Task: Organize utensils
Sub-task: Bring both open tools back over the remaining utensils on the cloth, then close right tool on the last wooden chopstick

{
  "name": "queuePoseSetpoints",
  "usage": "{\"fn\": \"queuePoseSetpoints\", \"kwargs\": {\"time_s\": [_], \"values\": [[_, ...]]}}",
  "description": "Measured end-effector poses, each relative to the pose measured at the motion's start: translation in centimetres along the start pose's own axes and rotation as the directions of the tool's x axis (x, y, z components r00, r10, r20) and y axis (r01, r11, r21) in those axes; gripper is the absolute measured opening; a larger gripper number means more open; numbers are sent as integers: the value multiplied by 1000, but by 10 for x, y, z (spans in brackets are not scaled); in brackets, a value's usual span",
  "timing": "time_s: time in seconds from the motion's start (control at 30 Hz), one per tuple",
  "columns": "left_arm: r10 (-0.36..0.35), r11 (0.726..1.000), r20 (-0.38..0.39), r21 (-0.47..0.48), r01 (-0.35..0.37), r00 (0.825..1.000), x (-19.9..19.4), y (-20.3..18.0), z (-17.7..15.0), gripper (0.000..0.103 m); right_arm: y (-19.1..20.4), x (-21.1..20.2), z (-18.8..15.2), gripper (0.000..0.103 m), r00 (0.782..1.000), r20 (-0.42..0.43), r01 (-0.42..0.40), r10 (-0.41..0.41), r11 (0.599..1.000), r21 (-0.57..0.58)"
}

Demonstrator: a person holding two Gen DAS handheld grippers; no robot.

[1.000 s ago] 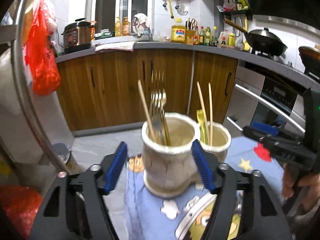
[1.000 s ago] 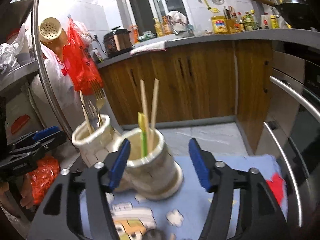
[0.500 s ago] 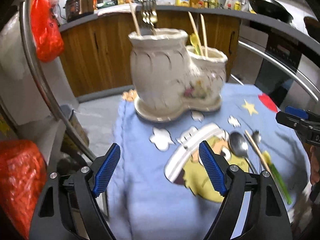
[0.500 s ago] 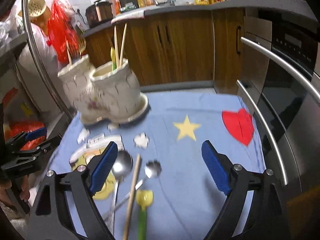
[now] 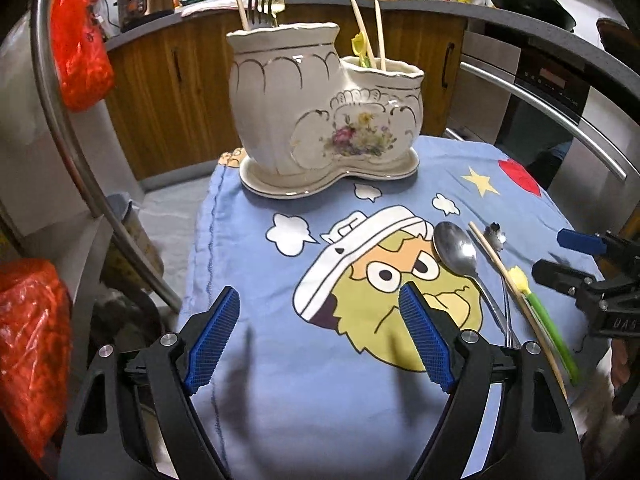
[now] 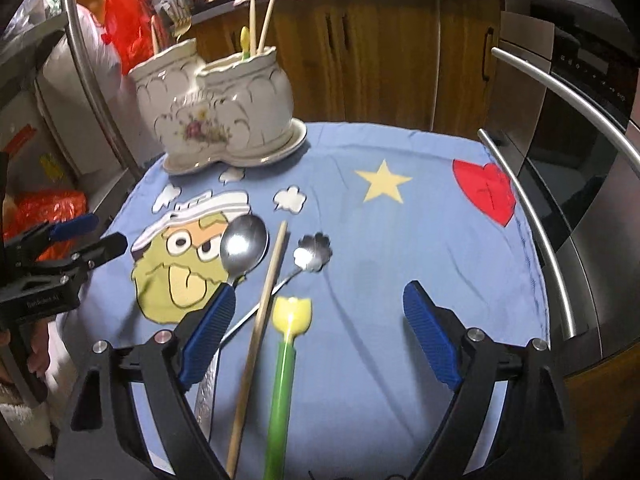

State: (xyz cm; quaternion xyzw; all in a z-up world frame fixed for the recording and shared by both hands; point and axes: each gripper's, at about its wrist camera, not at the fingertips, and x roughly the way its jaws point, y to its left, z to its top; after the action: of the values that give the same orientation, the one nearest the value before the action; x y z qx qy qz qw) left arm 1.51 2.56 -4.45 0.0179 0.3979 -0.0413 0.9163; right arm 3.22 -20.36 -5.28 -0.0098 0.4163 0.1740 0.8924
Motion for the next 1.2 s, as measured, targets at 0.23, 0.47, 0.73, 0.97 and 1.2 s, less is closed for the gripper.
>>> {"fn": "queuePoseSetpoints", "kwargs": {"time_s": [0.23, 0.47, 0.73, 0.97, 1.2], "values": [[-22, 1000, -21, 4, 22, 1000, 6, -7, -3, 82, 9, 8, 2, 39, 999, -44, -28, 26, 998, -48], [-33, 999, -28, 14, 34, 999, 6, -12, -3, 82, 27, 27, 14, 22, 995, -84, -53, 46, 995, -87], [-42, 999, -32, 32, 43, 999, 5, -22, -1, 82, 25, 38, 16, 6, 995, -94, -29, 22, 996, -79], [-101, 993, -52, 52, 104, 993, 9, -43, 7, 82, 5, 15, 19, 6, 996, -23, -81, 81, 997, 12], [-140, 986, -97, 75, 147, 985, 26, -70, 14, 82, -15, -5, 16, 6, 996, 27, -91, 90, 994, 63]]}}
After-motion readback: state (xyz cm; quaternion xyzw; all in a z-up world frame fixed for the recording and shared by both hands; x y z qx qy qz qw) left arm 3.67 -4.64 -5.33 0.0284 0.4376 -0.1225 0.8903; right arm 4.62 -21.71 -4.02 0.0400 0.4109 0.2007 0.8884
